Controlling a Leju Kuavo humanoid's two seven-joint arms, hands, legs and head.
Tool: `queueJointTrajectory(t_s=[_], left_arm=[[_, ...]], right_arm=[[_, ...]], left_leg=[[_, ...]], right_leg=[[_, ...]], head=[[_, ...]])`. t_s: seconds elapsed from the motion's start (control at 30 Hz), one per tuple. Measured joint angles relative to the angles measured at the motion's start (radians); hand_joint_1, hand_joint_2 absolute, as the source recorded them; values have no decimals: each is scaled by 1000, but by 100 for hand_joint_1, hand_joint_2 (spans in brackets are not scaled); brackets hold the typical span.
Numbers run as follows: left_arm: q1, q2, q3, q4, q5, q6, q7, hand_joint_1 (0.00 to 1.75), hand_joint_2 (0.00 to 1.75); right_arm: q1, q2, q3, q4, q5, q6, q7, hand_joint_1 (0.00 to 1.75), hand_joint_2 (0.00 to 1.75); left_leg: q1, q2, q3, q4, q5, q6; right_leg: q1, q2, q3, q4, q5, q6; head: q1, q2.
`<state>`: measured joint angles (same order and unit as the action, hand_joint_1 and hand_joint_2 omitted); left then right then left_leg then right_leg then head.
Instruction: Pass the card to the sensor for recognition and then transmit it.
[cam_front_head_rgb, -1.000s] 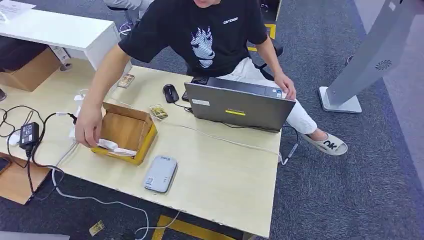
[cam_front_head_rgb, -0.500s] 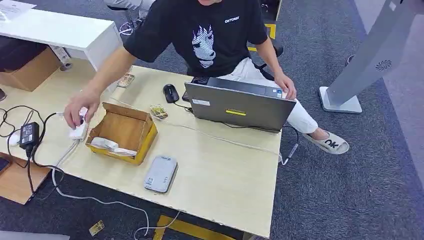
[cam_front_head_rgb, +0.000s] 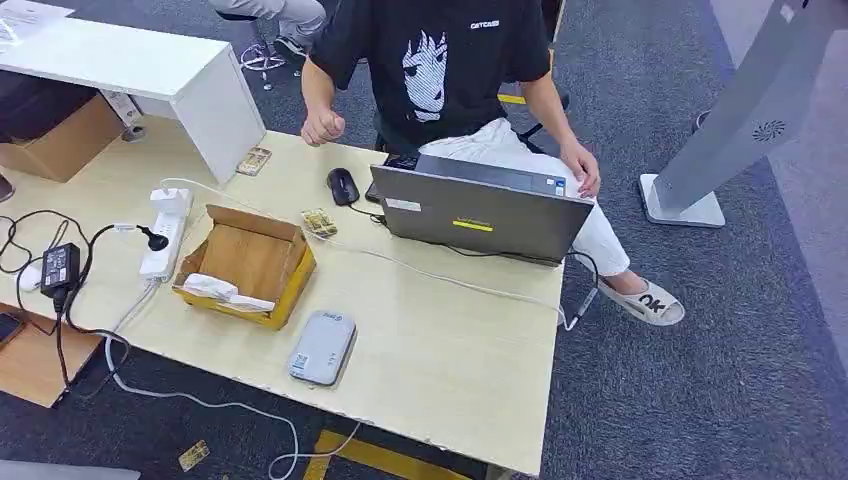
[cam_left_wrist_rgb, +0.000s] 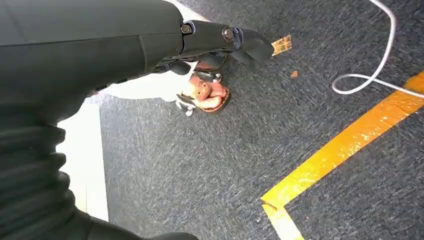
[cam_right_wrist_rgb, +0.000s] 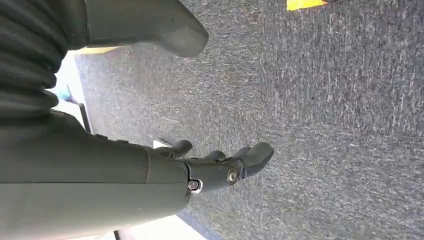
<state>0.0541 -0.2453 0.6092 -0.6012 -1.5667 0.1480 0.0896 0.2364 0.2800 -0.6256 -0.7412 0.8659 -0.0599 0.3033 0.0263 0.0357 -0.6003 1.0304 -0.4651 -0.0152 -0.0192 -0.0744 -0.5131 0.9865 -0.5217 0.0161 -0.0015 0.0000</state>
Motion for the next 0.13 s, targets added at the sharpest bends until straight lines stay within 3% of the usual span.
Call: queueJointTrajectory(t_s=[0.13], left_arm=[[10, 5, -12, 0, 87, -3, 0, 0, 175]], right_arm=[[-3, -3, 11, 16, -53, 1, -15, 0, 175]], left_leg=[[0, -1, 1, 0, 0, 0]], right_leg=[[0, -1, 1, 0, 0, 0]], head=[[0, 0]])
